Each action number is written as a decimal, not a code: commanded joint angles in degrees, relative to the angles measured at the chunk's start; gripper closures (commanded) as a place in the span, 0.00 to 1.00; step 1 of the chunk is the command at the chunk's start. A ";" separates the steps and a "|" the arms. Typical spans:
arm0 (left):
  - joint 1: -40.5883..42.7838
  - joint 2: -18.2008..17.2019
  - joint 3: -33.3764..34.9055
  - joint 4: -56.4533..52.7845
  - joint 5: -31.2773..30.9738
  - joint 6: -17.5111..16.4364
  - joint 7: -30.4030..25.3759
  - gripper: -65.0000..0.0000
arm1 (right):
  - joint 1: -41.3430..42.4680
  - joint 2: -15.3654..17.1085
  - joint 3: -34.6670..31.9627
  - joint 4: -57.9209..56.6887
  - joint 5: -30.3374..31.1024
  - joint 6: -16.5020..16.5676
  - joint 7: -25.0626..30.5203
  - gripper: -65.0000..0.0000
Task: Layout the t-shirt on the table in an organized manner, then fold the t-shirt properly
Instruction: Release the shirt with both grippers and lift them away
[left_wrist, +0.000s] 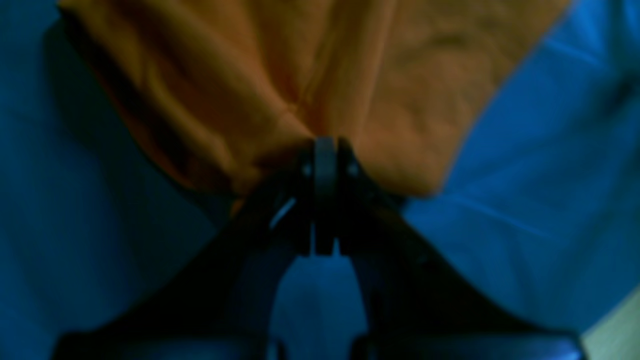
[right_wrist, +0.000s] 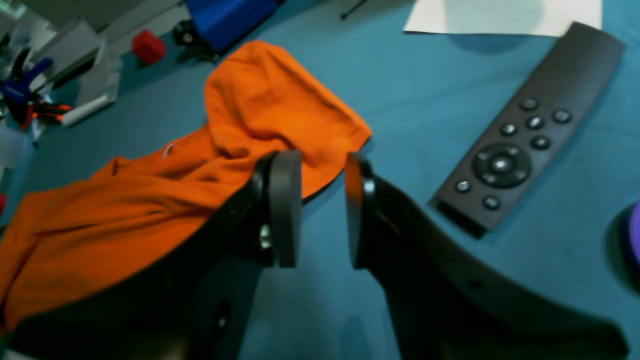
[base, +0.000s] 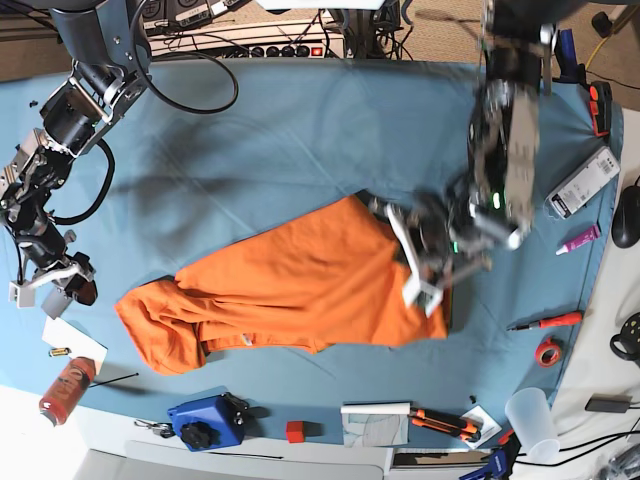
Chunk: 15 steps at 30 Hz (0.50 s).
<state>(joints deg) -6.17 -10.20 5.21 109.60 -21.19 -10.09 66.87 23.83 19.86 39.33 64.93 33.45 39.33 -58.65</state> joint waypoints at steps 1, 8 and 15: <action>1.42 -0.17 -0.15 4.24 0.42 -0.04 -1.40 1.00 | 1.46 1.09 0.00 1.07 2.14 0.67 0.11 0.76; 18.99 -0.17 -4.55 25.29 2.80 -0.11 -3.58 1.00 | -3.45 1.09 0.00 1.07 6.16 0.67 -1.81 0.76; 30.23 -2.40 -8.46 25.40 1.92 -0.50 -3.39 1.00 | -10.34 1.07 0.00 1.07 9.31 0.67 -0.70 0.60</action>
<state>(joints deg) 24.12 -12.38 -3.11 133.97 -18.90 -10.52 64.49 12.25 19.68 39.22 64.97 41.32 39.57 -60.71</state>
